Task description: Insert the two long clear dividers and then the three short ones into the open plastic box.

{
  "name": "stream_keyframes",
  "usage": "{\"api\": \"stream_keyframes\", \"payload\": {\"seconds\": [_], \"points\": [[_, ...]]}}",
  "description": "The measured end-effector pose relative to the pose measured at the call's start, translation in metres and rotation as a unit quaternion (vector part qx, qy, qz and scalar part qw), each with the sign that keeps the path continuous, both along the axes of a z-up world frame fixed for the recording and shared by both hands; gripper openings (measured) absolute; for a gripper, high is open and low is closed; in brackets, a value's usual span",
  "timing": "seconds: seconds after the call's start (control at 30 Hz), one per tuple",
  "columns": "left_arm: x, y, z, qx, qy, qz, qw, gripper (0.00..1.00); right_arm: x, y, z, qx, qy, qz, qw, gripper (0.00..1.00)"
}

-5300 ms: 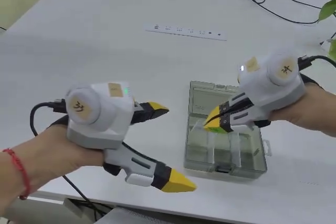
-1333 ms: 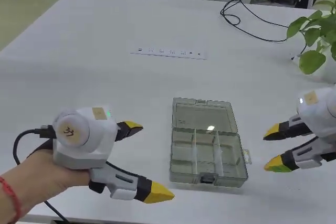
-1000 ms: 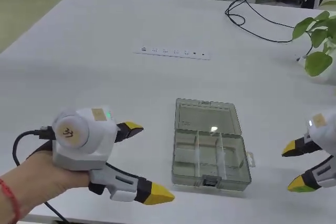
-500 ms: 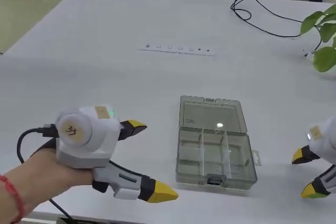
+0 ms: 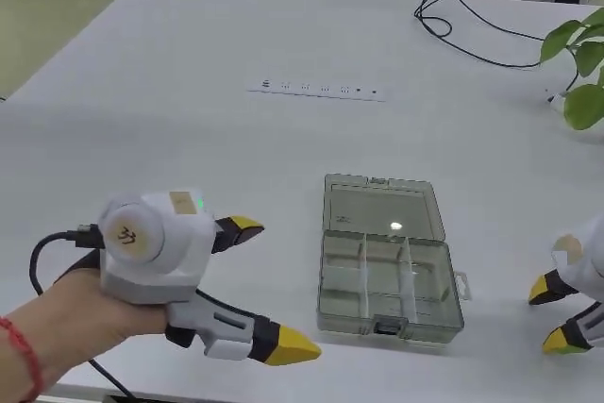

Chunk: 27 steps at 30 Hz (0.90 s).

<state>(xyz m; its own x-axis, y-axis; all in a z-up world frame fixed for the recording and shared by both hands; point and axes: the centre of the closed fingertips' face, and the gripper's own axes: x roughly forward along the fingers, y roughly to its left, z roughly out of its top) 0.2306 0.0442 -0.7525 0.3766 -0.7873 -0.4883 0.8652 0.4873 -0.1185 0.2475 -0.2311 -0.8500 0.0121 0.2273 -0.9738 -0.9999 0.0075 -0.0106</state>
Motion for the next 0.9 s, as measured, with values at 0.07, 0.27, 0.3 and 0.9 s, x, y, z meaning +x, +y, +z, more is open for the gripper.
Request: {"api": "stream_keyframes", "payload": {"seconds": [0.07,0.27,0.3,0.9], "points": [[0.0,0.0,0.0,0.0,0.0,0.0,1.0,1.0,0.0,0.0,0.0,-0.001,0.0,-0.001,1.0,0.33],[-0.001,0.0,-0.001,0.0,0.0,-0.002,1.0,1.0,0.003,-0.002,0.0,-0.009,-0.006,-0.001,0.9999,0.33],[-0.001,0.001,-0.001,0.0,-0.001,-0.001,1.0,1.0,0.002,-0.001,0.001,-0.01,-0.008,0.001,0.9999,0.33],[0.006,-0.004,0.011,-0.012,-0.005,0.001,0.9999,1.0,0.006,0.039,0.062,0.052,-0.076,-0.008,0.9957,0.33]]}}
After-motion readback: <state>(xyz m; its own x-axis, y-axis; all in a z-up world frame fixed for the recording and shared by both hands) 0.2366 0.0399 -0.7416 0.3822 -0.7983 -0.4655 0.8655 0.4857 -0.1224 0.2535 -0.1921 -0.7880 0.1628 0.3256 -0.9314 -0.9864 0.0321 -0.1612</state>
